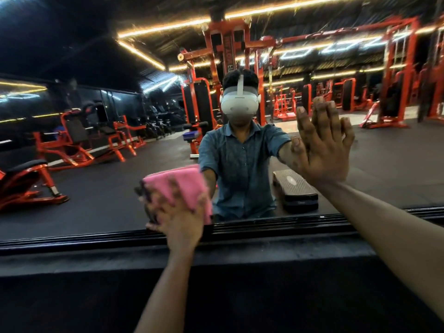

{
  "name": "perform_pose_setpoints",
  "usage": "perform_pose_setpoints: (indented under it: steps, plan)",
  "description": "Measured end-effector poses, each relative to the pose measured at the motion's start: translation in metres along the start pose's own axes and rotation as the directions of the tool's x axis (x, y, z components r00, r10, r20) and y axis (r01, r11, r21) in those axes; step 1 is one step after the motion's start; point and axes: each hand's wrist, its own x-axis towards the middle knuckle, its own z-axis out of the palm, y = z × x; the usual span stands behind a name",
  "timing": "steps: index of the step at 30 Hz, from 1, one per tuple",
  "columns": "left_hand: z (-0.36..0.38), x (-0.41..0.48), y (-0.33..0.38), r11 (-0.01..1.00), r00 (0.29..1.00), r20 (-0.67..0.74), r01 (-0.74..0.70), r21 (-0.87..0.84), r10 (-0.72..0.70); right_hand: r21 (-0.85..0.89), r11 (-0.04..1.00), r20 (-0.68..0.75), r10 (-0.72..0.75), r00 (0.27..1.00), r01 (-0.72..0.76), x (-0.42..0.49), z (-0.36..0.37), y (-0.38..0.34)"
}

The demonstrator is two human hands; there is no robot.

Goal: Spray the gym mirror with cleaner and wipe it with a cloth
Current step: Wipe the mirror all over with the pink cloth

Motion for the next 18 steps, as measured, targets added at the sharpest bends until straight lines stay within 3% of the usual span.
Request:
perform_pose_setpoints:
  steps: [3, 5, 7, 10, 13, 16, 18]
  plan:
    - [-0.012, 0.011, 0.007, 0.943, 0.963, -0.043, 0.25, -0.219, -0.265, -0.009, 1.0, 0.001, -0.003, 1.0, 0.003, -0.001, 0.002, 0.0]
    - [0.002, -0.008, 0.034, 0.921, 0.946, -0.001, 0.317, -0.226, -0.325, -0.009, 1.0, -0.004, 0.001, 1.0, -0.001, -0.002, 0.002, 0.0]
    - [0.028, -0.048, 0.071, 0.954, 0.963, 0.109, 0.26, -0.151, -0.246, -0.004, 1.0, 0.0, 0.001, 1.0, -0.001, 0.001, 0.001, 0.002]
    - [0.064, -0.097, 0.112, 0.99, 0.977, 0.209, 0.065, -0.128, -0.037, 0.003, 1.0, 0.012, -0.006, 1.0, 0.006, 0.002, 0.001, 0.001]
    - [0.071, -0.101, 0.111, 0.994, 0.957, 0.286, -0.019, -0.108, 0.049, 0.007, 1.0, 0.006, -0.009, 1.0, 0.009, 0.002, 0.002, 0.004]
    - [0.06, -0.085, 0.067, 0.985, 0.97, 0.172, -0.175, 0.001, 0.172, 0.006, 1.0, -0.004, -0.011, 1.0, 0.011, 0.001, 0.001, 0.005]
    - [0.053, -0.065, 0.038, 0.993, 0.986, 0.122, -0.118, 0.008, 0.116, 0.0, 1.0, -0.001, -0.016, 1.0, 0.016, 0.002, 0.001, 0.005]
